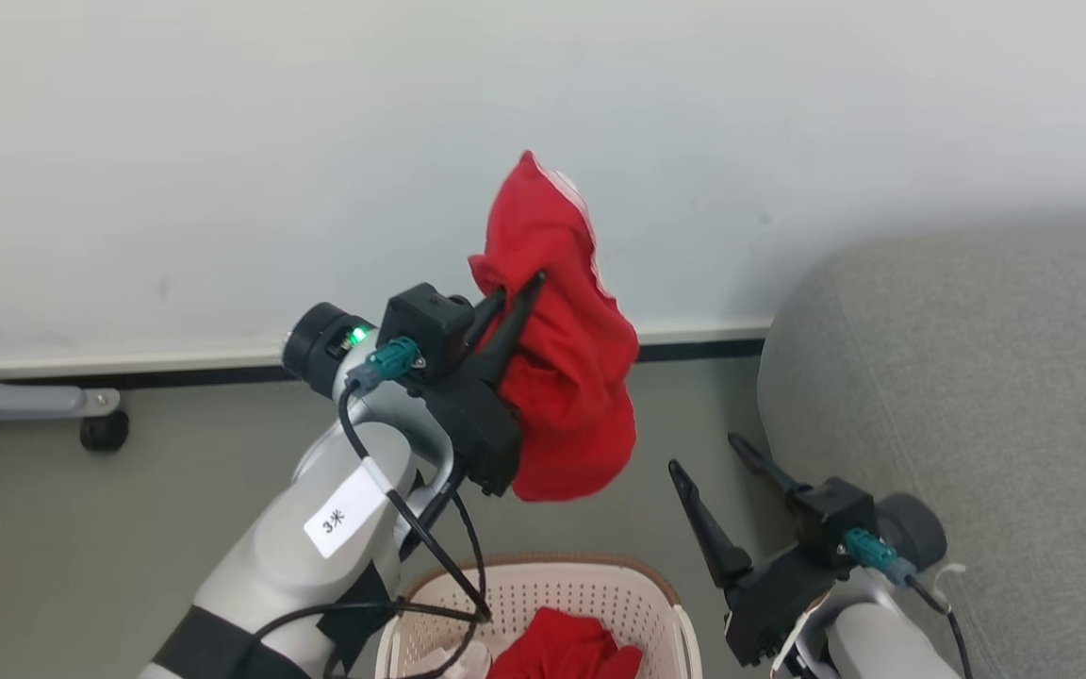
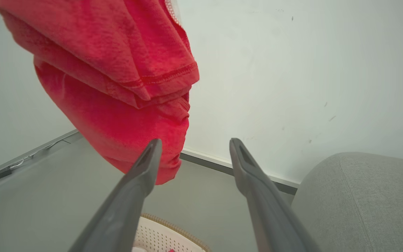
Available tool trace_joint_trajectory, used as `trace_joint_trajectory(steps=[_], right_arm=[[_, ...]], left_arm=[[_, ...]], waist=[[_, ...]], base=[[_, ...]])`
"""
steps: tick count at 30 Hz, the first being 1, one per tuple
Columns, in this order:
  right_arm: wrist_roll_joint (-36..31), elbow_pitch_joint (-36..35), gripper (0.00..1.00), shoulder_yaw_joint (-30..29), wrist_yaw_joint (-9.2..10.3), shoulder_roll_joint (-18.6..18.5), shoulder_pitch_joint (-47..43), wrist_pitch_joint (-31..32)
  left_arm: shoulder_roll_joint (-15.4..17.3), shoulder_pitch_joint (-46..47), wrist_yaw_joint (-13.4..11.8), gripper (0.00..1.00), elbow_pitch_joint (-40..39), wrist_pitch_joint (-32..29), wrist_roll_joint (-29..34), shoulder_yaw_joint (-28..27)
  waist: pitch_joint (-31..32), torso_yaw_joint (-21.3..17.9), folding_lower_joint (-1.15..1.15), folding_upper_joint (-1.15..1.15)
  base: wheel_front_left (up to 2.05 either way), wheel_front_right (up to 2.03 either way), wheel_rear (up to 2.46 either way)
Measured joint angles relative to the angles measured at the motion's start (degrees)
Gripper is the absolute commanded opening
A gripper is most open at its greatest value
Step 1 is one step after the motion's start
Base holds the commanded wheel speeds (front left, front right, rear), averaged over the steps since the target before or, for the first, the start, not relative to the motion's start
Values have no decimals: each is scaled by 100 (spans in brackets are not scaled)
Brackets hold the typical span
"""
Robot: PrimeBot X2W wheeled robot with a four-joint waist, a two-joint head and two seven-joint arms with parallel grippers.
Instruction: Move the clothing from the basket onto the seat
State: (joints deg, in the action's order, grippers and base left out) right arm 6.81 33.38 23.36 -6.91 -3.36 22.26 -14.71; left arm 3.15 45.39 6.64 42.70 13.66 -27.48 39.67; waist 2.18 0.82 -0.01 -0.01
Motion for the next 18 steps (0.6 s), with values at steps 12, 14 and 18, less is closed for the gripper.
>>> trace_joint_trajectory(steps=[12, 14, 18], right_arm=[[552, 617, 100, 535, -15, 7, 5, 1], [631, 724, 100, 601, -16, 7, 102, 1], [793, 904, 100, 682, -16, 8, 274, 0]], left_arm=[[-66, -146, 42, 0, -558, -192, -131, 279], [-67, -153, 43, 0, -661, -224, -148, 320], [-67, -155, 43, 0, -848, -298, -170, 389]], waist=[[375, 174, 1, 0], [389, 221, 1, 1], [398, 301, 1, 1]], base=[[0, 0, 0], [0, 0, 0], [0, 0, 0]])
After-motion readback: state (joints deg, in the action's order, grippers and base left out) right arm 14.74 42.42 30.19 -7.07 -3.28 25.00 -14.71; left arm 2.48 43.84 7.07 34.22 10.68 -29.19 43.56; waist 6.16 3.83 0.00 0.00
